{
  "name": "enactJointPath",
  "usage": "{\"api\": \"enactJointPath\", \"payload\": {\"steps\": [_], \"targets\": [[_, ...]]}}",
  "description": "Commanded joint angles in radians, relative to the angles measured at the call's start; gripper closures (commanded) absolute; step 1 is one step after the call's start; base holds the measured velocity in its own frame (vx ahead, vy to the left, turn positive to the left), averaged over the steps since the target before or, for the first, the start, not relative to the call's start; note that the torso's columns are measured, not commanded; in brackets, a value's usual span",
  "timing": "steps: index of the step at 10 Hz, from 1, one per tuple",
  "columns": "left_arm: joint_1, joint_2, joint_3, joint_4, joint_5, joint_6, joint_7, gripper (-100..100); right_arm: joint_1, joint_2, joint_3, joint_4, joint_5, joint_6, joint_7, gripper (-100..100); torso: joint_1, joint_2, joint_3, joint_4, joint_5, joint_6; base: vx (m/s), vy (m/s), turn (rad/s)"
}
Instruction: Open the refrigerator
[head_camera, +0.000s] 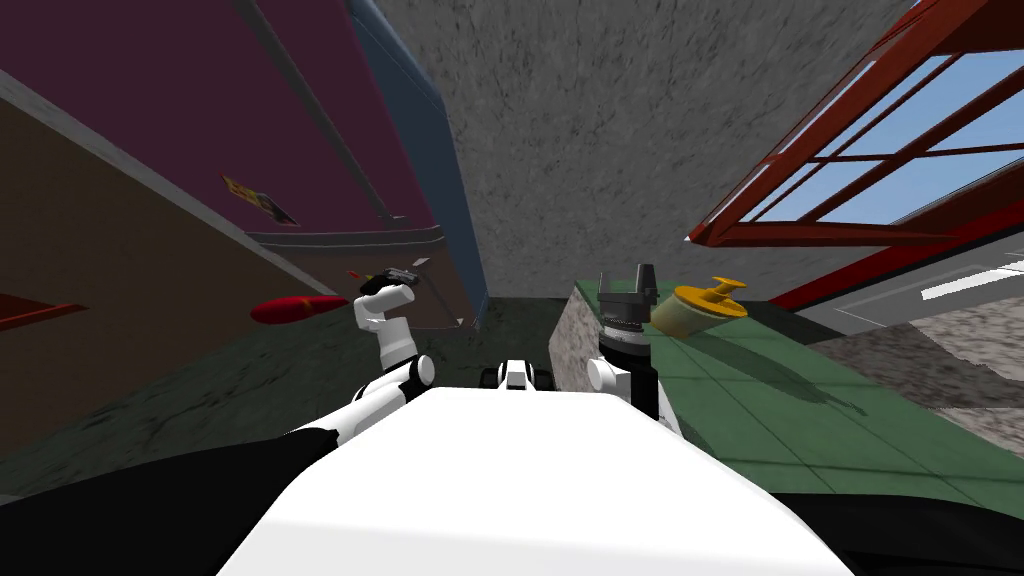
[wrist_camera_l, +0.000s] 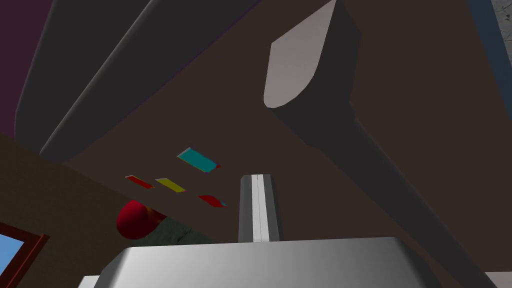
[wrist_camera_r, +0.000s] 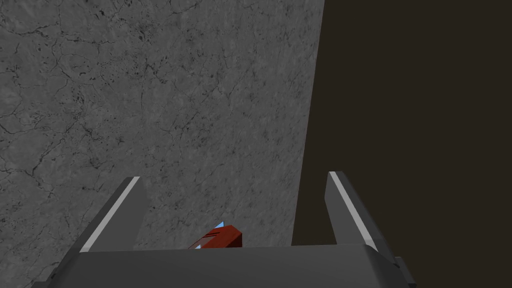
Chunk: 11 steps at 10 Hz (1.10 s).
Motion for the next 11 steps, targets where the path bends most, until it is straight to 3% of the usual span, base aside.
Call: {"api": "enactJointPath", "payload": {"steps": [1,4,7,9,10,11], "targets": [[-0.005,0.004,-0.026,0.014,0.029,-0.008,-0.013,100,0.0,0.0,0.0,0.0,0.0,0.0,0.0,0,0.001,-0.001,-0.001,0.0,0.0,0.0,-0.24,0.171,-0.026],[-0.016,0.012,-0.073,0.03,0.078,-0.01,-0.035,100,0.0,0.0,0.0,0.0,0.0,0.0,0.0,0,-0.005,-0.001,-0.001,0.0,-0.002,0.0,-0.258,0.159,-0.023],[-0.022,0.015,-0.096,0.038,0.103,-0.011,-0.046,100,0.0,0.0,0.0,0.0,0.0,0.0,0.0,0,0.0,0.002,0.001,0.001,-0.001,0.0,-0.273,0.149,-0.026],[-0.033,0.022,-0.142,0.053,0.152,-0.013,-0.068,100,0.0,0.0,0.0,0.0,0.0,0.0,0.0,0,-0.001,0.0,0.0,0.0,-0.001,0.0,-0.299,0.237,-0.032],[-0.033,0.022,-0.142,0.053,0.152,-0.013,-0.068,100,0.0,0.0,0.0,0.0,0.0,0.0,0.0,0,0.005,0.001,0.0,0.0,0.001,0.0,-0.308,0.198,-0.035],[-0.038,0.026,-0.166,0.061,0.176,-0.014,-0.079,100,0.0,0.0,0.0,0.0,0.0,0.0,0.0,0,-0.004,0.001,0.0,0.0,-0.001,0.0,-0.327,0.175,-0.012]]}}
